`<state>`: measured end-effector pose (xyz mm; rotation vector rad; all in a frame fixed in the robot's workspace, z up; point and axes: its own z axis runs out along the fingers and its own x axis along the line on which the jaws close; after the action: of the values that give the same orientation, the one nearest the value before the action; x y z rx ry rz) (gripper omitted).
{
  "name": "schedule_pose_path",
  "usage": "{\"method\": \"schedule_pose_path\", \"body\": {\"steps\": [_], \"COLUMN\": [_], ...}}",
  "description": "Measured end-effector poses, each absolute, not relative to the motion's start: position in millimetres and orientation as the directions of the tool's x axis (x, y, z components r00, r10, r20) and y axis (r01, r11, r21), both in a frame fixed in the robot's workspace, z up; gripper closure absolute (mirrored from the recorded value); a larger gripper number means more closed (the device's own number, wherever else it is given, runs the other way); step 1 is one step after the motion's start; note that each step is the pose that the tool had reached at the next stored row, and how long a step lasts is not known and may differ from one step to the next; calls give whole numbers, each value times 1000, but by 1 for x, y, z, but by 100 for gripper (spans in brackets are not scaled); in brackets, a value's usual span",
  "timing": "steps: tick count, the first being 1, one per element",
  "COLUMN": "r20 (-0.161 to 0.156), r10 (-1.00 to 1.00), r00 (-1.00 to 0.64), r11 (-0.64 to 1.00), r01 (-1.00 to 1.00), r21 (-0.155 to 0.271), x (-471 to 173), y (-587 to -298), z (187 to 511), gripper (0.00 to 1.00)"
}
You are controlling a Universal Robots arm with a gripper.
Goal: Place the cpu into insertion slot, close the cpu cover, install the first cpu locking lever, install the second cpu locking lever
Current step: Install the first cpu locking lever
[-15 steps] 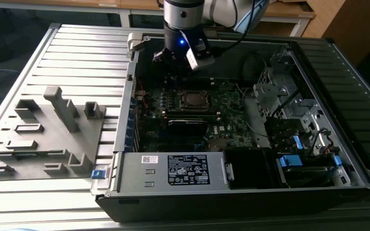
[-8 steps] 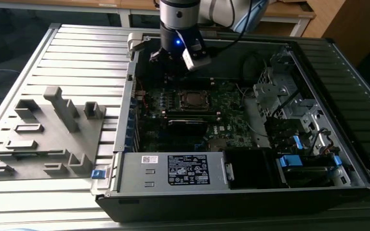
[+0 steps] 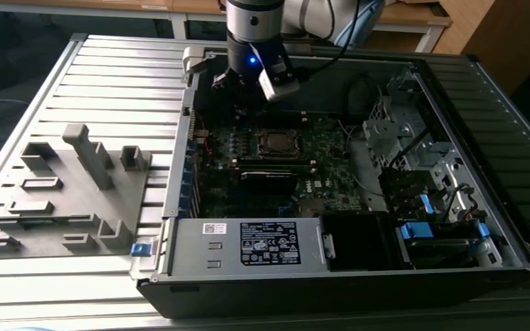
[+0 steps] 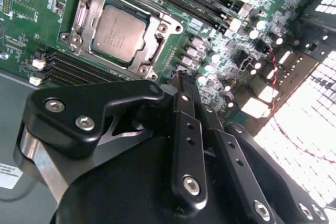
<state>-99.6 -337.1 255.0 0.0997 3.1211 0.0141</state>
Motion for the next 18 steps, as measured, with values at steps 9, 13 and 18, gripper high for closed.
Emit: {"method": "schedule_pose_path", "body": {"steps": [9,13,18], "r20": [-16,-14,-14], "r10": [64,65,65], "r00": [-998,-998,-998], "r11": [997,995,995], "r01": [64,64,64], "r21": [53,81,82], "x": [-100,-100,-108], "y": [-338,-339,-339], "z": [260,260,259], "gripper": [89,89,89]}}
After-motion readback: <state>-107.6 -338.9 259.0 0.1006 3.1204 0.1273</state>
